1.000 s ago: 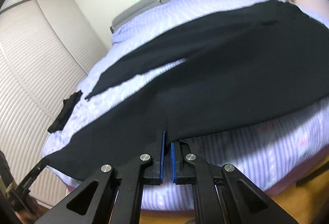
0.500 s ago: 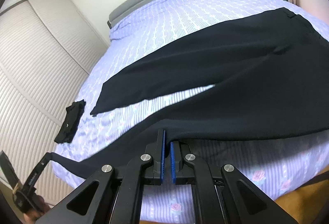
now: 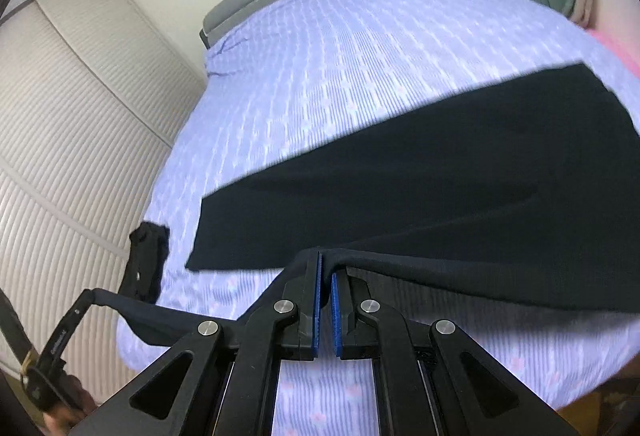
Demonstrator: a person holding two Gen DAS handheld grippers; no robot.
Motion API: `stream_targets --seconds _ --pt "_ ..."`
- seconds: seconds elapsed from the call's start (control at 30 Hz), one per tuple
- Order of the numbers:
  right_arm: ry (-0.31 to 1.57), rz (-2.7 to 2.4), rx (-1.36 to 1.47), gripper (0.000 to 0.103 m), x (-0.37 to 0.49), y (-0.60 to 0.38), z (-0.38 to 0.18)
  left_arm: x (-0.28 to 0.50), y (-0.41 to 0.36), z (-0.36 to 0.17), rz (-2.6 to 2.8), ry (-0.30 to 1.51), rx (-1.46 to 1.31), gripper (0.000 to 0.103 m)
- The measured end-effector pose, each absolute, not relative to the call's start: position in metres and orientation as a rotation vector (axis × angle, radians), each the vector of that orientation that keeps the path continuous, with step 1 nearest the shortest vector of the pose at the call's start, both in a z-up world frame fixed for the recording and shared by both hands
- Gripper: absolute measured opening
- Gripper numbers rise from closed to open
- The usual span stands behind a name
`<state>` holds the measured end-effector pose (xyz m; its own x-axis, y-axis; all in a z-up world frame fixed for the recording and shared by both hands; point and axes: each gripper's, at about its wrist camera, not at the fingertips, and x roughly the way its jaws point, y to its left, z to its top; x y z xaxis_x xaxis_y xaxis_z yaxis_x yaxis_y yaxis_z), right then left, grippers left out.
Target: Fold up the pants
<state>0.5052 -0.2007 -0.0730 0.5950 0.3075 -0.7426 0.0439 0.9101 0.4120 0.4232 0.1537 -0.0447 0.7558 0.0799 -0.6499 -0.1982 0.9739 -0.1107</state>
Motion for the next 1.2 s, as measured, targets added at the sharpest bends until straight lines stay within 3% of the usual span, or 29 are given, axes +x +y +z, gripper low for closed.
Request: stream_targets --seconds 0.37,0.93,1.2 --pt "1.008 0.059 0.396 0.006 0.616 -0.179 -0.087 0.540 0.188 -0.073 0.111 0.803 -0.255 0.024" --pt "1.157 0.080 0.440 0.006 0.537 -0.168 -0.073 0.466 0.197 -0.057 0.204 0.919 -0.252 0.024" --pt "1.128 0.073 0.446 0.006 0.601 -0.166 -0.102 0.527 0.203 -0.091 0.186 0.899 -0.243 0.024"
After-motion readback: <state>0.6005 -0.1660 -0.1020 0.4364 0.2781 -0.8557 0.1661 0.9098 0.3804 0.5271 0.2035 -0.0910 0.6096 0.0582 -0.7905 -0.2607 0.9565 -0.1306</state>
